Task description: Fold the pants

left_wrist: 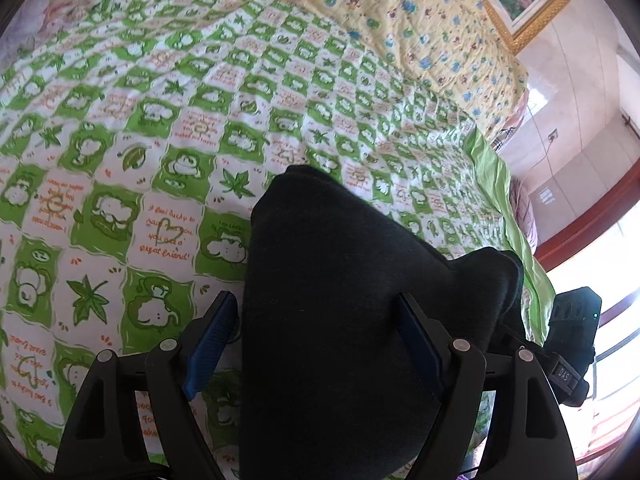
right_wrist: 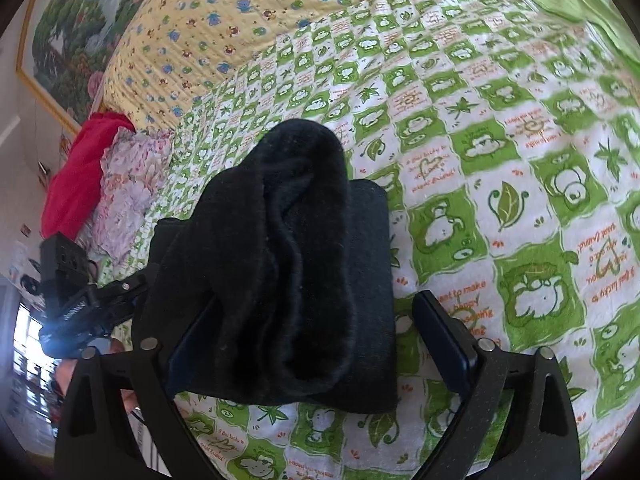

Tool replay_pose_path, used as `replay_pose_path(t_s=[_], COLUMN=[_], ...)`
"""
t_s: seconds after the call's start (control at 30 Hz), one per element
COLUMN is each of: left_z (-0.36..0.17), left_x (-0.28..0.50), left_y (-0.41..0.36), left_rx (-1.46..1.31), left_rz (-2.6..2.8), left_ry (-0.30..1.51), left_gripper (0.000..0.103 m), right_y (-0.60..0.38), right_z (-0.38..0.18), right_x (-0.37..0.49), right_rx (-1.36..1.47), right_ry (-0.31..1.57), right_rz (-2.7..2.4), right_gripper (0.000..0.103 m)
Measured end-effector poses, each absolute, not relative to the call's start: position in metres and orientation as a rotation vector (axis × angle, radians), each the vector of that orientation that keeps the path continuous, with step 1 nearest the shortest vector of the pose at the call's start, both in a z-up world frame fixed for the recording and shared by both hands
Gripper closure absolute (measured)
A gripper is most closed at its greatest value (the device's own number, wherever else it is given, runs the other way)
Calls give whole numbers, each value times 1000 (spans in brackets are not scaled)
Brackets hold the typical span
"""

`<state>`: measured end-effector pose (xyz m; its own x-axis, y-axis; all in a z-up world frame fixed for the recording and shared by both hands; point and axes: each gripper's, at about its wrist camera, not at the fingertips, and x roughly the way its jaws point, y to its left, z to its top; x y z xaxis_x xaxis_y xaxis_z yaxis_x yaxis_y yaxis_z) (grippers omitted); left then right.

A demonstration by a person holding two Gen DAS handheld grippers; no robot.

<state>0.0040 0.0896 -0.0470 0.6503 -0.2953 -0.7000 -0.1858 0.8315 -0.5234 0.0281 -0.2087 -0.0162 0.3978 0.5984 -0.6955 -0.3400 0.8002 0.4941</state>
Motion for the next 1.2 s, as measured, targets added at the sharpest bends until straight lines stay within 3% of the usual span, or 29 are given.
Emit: replay_pose_path(t_s=[0.13,0.27,0.57,0.77,1.2], left_z=[-59,-65,-61,-43,3], left_x=[9,14,10,2,-27], left_y=[95,100,100,102,141], left_rx=[-651,-699,-728,-726,-724], left_rz=[-83,-127,-140,-154,-79], left_ry=[879,881,857,819,692], left_gripper=[25,45,58,64,65], right_y=[-212,-211,-216,-210,-166], right_z=[-18,-20,-24,-14,12], right_x=[26,26,25,24,38], right_rx=[281,276,347,372,376], right_ry=[1001,999,995,970,933], right_rz=[638,654,722,755,886], right_gripper=[34,37,53,57,59])
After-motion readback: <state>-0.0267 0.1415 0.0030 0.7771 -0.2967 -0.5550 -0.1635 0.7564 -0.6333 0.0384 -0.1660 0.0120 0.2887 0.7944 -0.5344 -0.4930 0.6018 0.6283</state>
